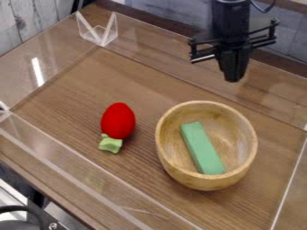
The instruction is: Remove the green stick from the brown bowl and put it on the table
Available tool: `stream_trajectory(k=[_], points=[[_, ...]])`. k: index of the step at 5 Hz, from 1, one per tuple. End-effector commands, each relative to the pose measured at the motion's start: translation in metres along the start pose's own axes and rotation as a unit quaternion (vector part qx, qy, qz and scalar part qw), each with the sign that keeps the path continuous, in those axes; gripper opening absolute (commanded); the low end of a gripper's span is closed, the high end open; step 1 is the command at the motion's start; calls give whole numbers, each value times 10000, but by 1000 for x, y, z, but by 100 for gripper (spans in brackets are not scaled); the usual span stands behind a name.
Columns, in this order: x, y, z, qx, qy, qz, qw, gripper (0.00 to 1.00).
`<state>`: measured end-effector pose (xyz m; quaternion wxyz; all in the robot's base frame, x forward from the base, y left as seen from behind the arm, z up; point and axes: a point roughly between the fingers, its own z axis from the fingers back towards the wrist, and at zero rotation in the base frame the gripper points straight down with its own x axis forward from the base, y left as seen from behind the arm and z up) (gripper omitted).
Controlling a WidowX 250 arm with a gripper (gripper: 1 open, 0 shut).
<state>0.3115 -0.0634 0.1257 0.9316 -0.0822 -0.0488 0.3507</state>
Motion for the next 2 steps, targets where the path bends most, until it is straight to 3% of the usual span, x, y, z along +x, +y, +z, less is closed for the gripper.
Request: stream_trajectory(k=[1,2], points=[[-19,6,15,-129,-152,-163,9997,100],[-36,19,9,-32,-166,-75,9998,100]])
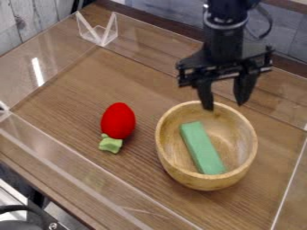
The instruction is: Remove the green stick from the brown bowl and put it on the table
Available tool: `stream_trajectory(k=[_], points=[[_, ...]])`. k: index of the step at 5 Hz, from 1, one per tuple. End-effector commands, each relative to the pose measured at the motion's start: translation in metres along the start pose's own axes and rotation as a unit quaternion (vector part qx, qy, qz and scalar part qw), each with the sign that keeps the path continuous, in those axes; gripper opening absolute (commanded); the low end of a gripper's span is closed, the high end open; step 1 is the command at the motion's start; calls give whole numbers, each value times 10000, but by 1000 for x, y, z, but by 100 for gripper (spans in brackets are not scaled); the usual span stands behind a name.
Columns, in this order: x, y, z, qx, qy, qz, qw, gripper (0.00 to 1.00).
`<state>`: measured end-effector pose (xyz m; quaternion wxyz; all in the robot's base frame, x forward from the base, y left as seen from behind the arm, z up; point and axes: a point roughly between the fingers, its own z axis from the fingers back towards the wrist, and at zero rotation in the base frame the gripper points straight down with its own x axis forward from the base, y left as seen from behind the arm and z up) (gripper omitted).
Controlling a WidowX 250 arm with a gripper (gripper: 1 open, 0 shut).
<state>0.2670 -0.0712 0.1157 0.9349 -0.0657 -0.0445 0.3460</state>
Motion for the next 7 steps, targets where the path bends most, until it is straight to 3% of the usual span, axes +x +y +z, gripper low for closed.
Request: stream_trajectory(k=[1,3,5,7], points=[[-8,5,2,-91,-165,110,9998,100],[-27,11,-26,70,-257,371,9990,100],[-14,30,-61,249,-401,885,9950,100],[-14,45,-64,394,-439,1022,9930,100]])
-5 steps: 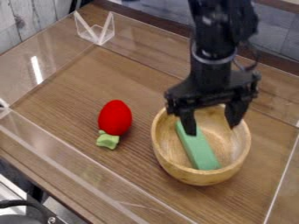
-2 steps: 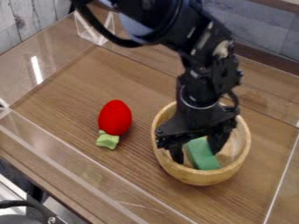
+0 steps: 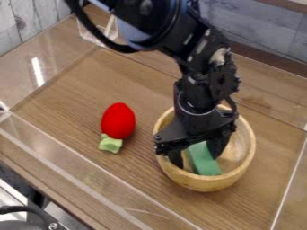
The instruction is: Remove the green stick from the brown bowl and put it on the table
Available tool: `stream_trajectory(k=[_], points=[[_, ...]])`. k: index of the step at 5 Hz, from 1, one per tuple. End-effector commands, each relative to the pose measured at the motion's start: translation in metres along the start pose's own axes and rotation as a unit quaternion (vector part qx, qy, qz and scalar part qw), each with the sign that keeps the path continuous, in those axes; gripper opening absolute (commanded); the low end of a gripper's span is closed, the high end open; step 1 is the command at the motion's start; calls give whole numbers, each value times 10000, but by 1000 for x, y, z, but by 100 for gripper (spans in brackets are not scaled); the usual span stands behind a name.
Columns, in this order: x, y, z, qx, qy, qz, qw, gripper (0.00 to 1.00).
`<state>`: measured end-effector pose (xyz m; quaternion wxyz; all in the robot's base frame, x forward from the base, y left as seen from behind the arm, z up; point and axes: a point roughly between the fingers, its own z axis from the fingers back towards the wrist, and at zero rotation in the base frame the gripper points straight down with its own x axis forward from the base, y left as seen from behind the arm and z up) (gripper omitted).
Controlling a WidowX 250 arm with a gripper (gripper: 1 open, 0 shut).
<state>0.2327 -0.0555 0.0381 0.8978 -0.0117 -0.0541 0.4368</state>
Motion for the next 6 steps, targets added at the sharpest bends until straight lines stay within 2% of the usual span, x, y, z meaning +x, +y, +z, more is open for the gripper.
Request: stream_trajectory(k=[1,2,3,4,6], points=[[8,-9,7,-47,-108,70,9999,0],[10,-19,14,-52,-108,-54,9999,0],[-1,-23,14,-22,-86,-64,9999,100],[-12,-27,13,2,-2,-51,10000,100],[0,-18,11,33,55,-183,9998,100]])
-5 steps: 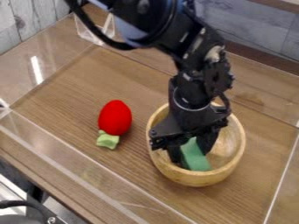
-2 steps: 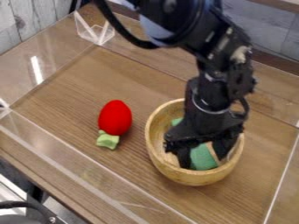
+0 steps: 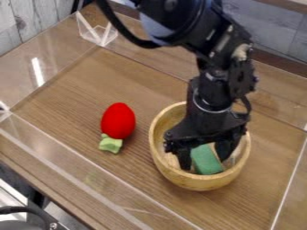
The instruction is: Remove the green stick from the brown bowl and put it on the table
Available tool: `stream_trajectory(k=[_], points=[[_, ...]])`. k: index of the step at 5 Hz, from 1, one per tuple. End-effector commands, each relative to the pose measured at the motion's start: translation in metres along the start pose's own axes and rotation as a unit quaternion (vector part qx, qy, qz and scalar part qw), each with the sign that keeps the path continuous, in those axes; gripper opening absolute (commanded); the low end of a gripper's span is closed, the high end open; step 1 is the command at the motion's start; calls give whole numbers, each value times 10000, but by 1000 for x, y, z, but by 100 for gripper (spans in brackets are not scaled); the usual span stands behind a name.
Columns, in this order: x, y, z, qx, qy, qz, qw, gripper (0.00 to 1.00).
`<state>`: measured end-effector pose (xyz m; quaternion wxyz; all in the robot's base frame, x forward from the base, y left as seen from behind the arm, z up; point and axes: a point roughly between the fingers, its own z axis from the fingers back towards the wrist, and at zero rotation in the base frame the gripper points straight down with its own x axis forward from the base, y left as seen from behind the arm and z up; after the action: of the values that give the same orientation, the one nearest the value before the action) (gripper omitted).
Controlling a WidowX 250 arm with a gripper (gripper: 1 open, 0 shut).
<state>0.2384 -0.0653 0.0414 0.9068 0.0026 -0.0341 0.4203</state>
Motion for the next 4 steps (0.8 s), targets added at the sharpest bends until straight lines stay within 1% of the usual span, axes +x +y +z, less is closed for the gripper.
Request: stream_trajectory(k=[1,2,3,4], points=[[8,-5,1,-149,-61,-27,9999,100],[9,-10,9,-178,-44,-149,9997,0],[13,-17,29,-319,39,-268,9991,0],[12,-20,55,-505,147,-237,9983,0]])
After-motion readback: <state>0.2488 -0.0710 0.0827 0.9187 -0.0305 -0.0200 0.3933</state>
